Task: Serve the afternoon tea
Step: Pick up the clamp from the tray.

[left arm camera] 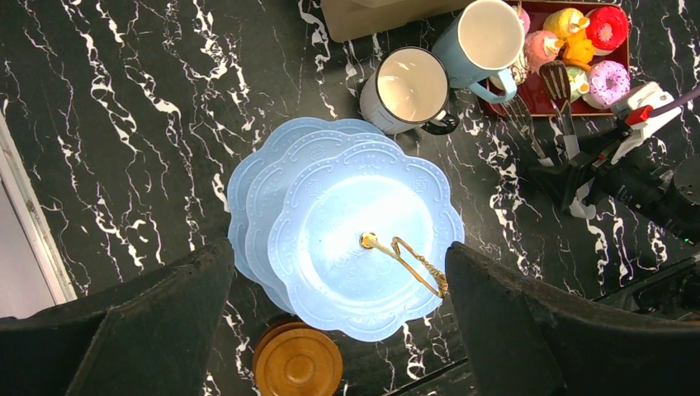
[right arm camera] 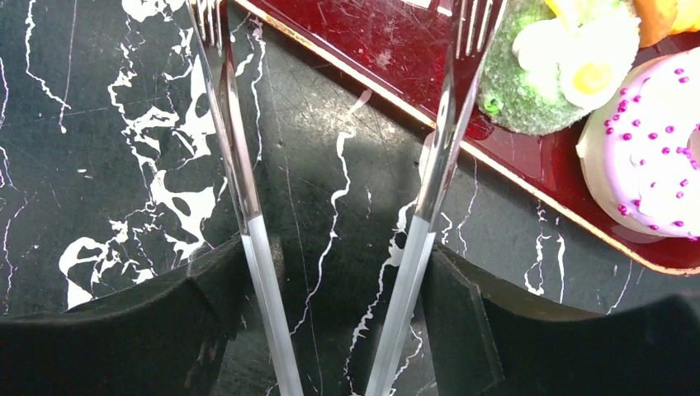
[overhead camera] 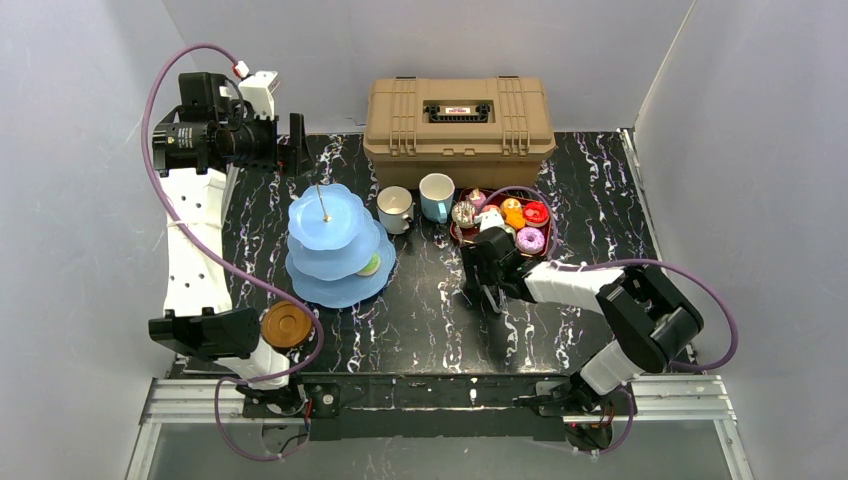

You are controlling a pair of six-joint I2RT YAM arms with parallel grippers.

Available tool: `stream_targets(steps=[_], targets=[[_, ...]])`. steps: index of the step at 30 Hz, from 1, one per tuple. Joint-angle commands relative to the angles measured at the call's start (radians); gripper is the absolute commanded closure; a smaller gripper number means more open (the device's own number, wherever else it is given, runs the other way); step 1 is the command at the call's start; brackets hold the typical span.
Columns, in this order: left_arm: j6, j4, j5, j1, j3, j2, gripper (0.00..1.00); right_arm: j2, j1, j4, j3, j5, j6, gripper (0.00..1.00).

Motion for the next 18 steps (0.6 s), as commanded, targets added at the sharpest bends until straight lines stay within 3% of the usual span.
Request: stream_targets(steps=[1, 14, 18], targets=[[-0.005, -0.018, 0.012, 0.01, 0.029, -0.029, 0.02, 0.031, 0.012, -0.011, 0.038, 0.034, -0.042, 0.22], [-0.002, -0.017, 0.02, 0.021, 0.029, -0.036, 0.02, 0.061, -0.029, -0.16, 0.2, 0.027, -0.1, 0.27], [0.002, -0.018, 0.022, 0.027, 0.022, -0.04, 0.02, 0.069, -0.034, -0.186, 0.21, 0.011, -0.104, 0.24]])
